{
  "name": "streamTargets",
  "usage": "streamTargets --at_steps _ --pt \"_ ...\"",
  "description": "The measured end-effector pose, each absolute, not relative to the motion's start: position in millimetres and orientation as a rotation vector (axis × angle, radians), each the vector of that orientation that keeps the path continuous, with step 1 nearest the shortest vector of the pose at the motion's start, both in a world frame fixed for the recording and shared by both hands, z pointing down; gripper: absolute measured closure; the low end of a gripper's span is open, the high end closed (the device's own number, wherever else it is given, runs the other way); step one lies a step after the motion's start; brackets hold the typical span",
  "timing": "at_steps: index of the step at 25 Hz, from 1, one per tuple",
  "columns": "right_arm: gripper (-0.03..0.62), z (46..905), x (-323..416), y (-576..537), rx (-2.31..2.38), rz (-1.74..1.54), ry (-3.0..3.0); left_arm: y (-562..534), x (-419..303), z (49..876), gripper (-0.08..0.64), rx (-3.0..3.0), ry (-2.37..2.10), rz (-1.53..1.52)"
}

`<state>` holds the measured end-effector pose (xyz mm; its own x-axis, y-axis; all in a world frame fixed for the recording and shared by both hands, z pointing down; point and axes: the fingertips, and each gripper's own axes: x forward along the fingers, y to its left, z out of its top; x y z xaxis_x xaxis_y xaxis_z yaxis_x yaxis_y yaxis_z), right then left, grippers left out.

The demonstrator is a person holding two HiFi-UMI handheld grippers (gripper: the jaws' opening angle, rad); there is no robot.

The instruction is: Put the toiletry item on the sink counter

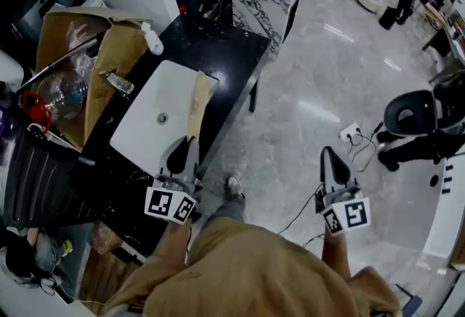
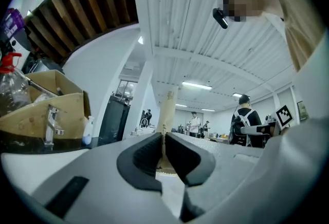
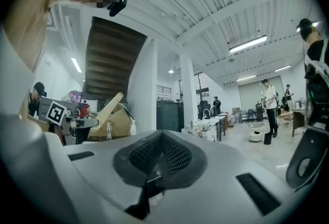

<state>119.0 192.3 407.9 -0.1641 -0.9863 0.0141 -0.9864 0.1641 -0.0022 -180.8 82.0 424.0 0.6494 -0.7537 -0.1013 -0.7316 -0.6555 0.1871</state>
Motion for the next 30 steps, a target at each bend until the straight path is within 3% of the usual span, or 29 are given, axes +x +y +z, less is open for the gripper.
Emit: streamTargets --at_steps 11,30 --pt "0.589 394 152 21 2.075 0.051 -2.354 -79 -122 425 0.532 2.728 -1.080 -0.230" --pt "0.589 392 174 -176 1.694 0.083 -2.686 -157 -77 426 0.532 2.599 -1.346 -0.163"
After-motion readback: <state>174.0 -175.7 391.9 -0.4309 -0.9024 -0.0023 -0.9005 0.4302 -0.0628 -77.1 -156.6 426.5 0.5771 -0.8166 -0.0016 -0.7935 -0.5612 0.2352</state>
